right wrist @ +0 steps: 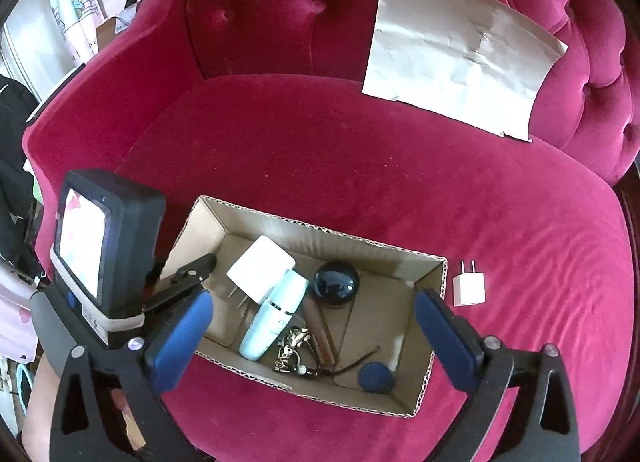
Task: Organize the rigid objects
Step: 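Lower the keychain into the box and open the right gripper, then withdraw the right gripper toward the white USB charger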
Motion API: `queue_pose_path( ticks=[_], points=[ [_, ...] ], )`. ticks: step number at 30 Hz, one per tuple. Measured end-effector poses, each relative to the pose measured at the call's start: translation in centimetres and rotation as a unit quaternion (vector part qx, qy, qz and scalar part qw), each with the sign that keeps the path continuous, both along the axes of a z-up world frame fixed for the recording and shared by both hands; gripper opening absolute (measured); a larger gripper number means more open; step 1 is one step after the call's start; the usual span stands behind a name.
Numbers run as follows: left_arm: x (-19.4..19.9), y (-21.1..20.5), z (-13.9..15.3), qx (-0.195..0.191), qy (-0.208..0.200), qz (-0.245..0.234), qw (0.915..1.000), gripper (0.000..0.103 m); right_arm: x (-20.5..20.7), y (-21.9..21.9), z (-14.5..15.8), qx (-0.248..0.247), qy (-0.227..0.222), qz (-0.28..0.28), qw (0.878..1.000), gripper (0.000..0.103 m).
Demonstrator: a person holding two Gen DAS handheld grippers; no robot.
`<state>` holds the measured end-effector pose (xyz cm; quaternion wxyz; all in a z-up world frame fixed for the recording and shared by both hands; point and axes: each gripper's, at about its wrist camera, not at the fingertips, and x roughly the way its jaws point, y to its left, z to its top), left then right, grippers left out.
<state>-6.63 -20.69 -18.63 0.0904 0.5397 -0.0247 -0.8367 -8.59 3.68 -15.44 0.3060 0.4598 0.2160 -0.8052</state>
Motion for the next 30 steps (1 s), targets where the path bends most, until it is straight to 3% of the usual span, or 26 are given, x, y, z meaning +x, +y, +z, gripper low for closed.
queue_pose_path(
  ticks=[30],
  points=[
    [-0.1,0.8,-0.1,-0.003,-0.001,0.0,1.0,0.003,-4.3,6.1,1.7,-0.017,0.044,-0.06,0.997,0.103]
  ],
)
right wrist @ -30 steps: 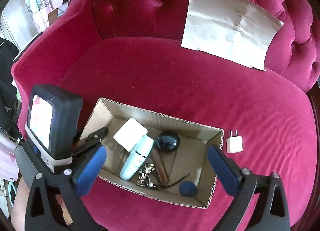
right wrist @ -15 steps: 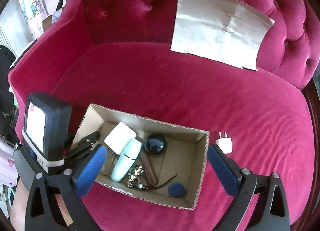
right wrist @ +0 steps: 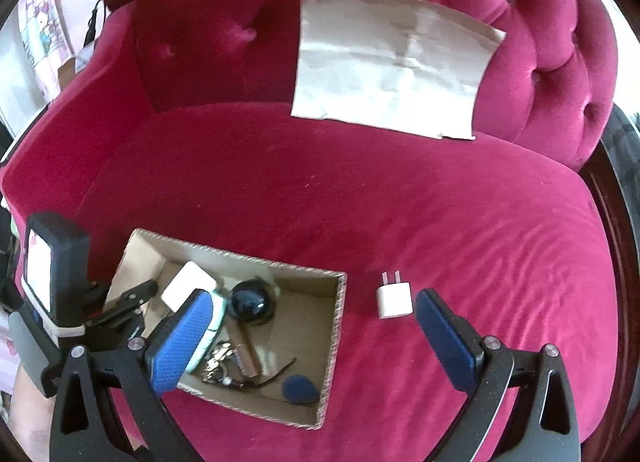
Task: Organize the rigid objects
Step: 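Withdraw the right gripper toward the white USB charger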
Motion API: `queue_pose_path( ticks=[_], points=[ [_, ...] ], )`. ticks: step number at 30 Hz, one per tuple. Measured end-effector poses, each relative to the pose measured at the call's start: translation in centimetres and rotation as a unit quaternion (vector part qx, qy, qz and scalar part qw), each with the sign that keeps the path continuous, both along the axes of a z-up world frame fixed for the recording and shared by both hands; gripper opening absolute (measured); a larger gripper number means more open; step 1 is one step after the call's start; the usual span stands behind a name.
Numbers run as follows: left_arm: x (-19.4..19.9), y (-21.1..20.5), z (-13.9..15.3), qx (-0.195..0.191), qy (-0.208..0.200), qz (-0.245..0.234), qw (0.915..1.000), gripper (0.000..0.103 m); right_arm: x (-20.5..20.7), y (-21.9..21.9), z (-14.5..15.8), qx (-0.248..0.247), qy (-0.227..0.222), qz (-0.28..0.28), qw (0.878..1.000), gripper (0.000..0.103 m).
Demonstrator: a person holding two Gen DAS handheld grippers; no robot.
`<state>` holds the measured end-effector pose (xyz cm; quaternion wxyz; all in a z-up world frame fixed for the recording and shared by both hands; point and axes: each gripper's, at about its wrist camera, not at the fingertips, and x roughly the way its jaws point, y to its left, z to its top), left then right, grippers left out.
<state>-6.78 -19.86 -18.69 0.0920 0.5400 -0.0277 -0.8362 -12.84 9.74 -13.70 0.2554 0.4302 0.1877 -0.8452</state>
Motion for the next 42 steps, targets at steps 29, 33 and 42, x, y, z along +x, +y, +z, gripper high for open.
queue_pose_path(
  ticks=[29,33,42],
  points=[
    [0.0,0.5,0.0,-0.005,-0.001,0.0,1.0,0.003,-4.8,7.8,-5.4,0.009,0.011,-0.029,0.999,0.103],
    [0.1,0.5,0.0,-0.005,-0.001,0.0,1.0,0.003,-5.8,8.3,-5.8,-0.008,-0.003,-0.033,0.999,0.103],
    [0.3,0.6,0.1,-0.005,-0.001,0.001,1.0,0.003,-6.9,8.6,-7.9,-0.009,-0.018,-0.022,1.0,0.103]
  ],
)
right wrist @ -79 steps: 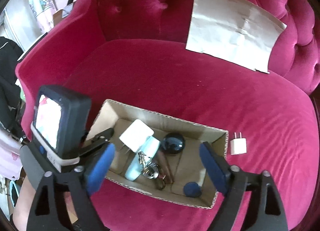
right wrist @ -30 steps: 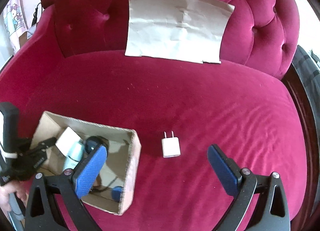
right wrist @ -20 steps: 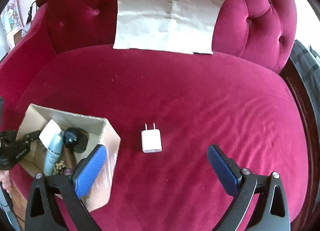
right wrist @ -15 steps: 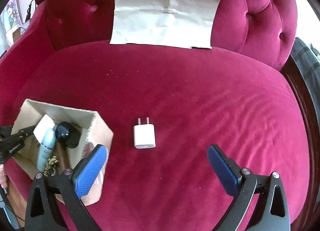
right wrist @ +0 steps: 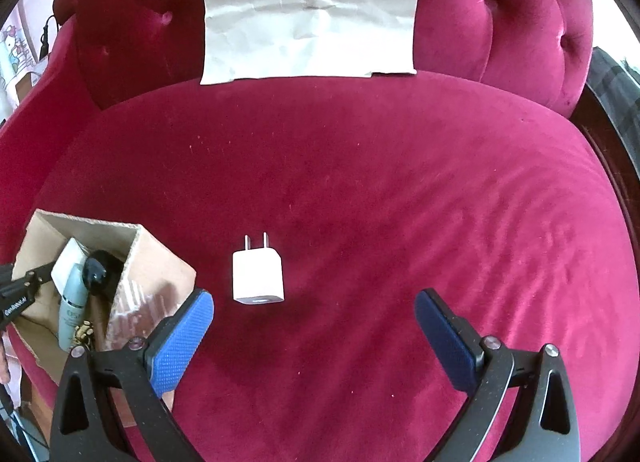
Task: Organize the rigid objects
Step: 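Withdraw the right gripper toward the white USB charger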
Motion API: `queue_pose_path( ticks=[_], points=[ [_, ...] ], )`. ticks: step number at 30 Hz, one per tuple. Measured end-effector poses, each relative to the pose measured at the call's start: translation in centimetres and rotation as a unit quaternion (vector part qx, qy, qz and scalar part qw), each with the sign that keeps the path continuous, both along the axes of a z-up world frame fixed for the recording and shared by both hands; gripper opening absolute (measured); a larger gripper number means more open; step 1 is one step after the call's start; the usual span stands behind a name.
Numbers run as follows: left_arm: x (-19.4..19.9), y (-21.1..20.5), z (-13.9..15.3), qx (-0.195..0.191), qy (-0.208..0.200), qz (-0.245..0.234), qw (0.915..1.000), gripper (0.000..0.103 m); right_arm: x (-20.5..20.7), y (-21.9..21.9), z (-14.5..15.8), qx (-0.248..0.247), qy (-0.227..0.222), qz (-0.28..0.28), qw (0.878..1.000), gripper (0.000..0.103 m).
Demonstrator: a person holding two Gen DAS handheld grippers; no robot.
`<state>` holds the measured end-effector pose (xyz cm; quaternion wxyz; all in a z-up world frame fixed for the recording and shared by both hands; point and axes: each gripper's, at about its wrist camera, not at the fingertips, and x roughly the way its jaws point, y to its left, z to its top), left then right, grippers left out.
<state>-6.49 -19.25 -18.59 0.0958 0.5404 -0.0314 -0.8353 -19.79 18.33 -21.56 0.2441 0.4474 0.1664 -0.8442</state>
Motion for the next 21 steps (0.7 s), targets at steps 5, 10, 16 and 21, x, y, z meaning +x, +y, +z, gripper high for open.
queue_pose_path(
  ticks=[5,10,16,21],
  points=[
    [0.1,0.0,0.1,0.0,0.0,-0.001,1.0,0.003,0.2,-0.7,-0.6,0.006,0.011,0.027,1.0,0.102],
    [0.1,0.1,0.0,0.0,0.0,0.001,1.0,0.003,-0.3,-1.0,-1.3,0.008,-0.005,0.04,0.999,0.083],
    [0.1,0.3,-0.1,0.001,0.0,0.001,1.0,0.003,-0.3,-1.9,-1.7,0.002,-0.011,0.057,0.998,0.065],
    [0.1,0.4,-0.1,0.001,0.0,0.002,1.0,0.003,0.0,-2.7,-2.1,0.003,-0.011,0.067,0.998,0.029]
  ],
)
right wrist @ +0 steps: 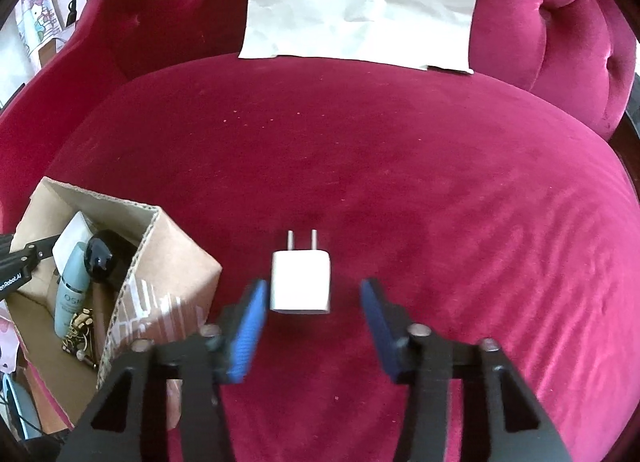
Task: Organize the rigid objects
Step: 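Withdraw the right gripper toward the white USB charger, then lower the right gripper around the white USB charger and close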
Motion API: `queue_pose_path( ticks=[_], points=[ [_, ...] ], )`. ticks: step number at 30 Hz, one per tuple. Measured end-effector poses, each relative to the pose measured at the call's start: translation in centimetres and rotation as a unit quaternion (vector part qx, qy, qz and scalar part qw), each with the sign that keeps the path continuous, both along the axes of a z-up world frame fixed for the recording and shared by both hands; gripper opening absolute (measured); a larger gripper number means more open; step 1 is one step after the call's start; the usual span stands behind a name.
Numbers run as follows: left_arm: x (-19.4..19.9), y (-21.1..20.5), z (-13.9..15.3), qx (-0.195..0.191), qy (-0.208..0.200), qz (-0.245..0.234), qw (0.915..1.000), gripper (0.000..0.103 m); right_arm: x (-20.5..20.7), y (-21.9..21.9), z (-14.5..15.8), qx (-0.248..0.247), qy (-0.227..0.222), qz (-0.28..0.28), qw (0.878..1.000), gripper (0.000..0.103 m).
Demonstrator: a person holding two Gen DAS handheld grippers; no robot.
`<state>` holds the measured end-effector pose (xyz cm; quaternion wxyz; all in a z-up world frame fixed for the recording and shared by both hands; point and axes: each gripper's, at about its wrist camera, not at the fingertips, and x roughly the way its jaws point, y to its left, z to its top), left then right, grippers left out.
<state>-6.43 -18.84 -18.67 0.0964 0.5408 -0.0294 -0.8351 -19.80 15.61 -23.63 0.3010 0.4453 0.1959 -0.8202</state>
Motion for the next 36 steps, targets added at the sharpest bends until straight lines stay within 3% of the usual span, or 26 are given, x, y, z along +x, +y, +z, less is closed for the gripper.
queue_pose_path(
  ticks=[14,29,36],
  points=[
    [-0.2,0.8,-0.2,0.0,0.0,0.001,1.0,0.003,0.5,-0.1,0.5,0.009,0.006,-0.004,1.0,0.028],
    [-0.6,2.6,-0.6,-0.002,0.001,0.005,1.0,0.003,1.6,0.6,1.5,0.052,-0.011,-0.016,0.998,0.028],
    [-0.9,1.1,-0.6,-0.003,0.001,0.005,1.0,0.003,2.3,1.7,2.4,0.056,-0.022,-0.014,0.998,0.028]
  ],
)
